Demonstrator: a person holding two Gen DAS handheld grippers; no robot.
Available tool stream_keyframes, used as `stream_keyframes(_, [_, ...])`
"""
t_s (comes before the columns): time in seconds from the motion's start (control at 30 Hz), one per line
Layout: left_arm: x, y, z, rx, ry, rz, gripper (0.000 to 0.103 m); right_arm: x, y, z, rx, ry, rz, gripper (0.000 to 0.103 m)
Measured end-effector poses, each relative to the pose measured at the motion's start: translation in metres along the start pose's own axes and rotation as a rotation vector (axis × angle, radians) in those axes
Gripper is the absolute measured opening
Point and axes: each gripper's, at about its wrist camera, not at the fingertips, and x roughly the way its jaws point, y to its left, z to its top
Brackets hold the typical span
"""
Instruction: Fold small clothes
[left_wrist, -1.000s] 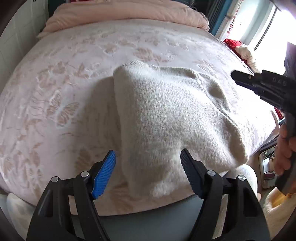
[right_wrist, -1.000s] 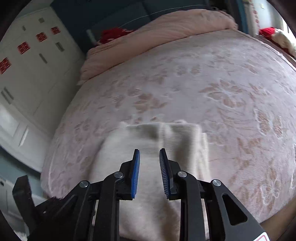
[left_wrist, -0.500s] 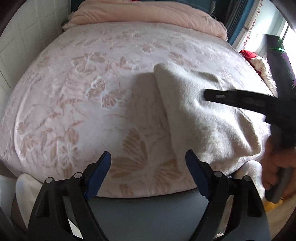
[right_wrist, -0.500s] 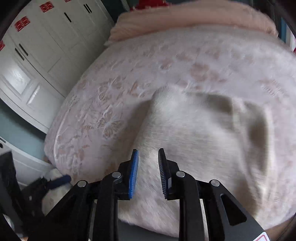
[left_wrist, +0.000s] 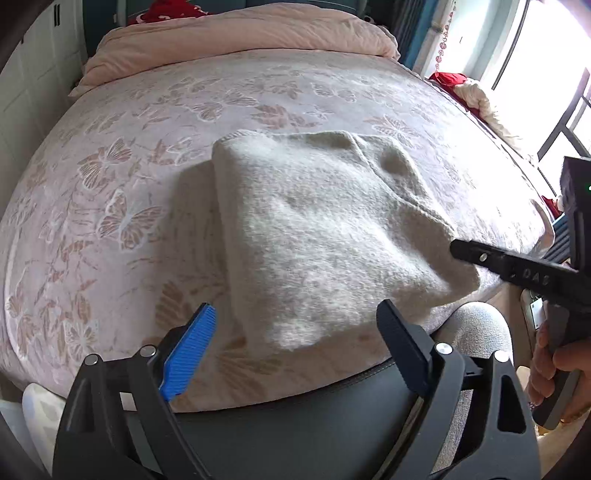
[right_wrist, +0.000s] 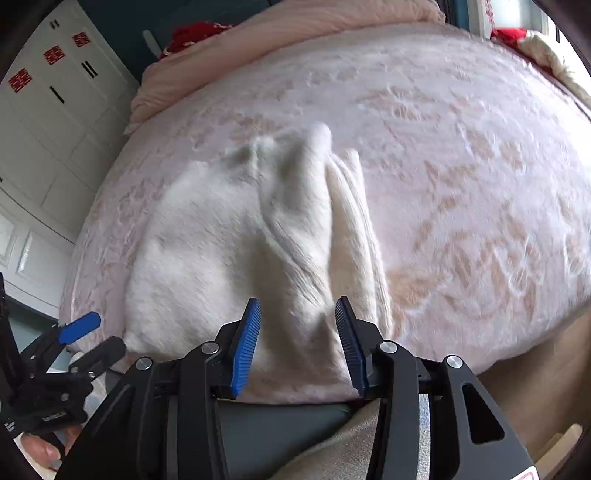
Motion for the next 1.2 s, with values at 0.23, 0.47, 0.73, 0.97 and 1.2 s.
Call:
stream_keyframes(0.23, [0.027,-0.016,-0.004,0.04,0.075,0.036,0.085,-0.007,-0.016,-0.002,0.051,-0.081,0.057,0.013])
stream_keyframes(0.47, [0.061,-0.002,-0.011,-0.024,0.163,0.093,0.081,0.04,-0.05,-0.011,0.081,0.005,-0.008,0.015])
stream_keyframes(0.73, [-0.023,-0.028,0.015,0.024,0.011,-0.005,0.085,-0.033,-0.022,0.015,0.032,-0.143,0.001,0.023])
stream_keyframes(0.97, [0.028,-0.025,0.043,0.031,0.029,0.099,0.085,0.007,0.02,0.051,-0.098,-0.06,-0.022,0.005])
stream_keyframes(1.2, [0.083,0.022,0.007,-0.093,0.111,0.055,0.091,0.073,0.0,0.047,-0.111,0.042,-0.106,0.0])
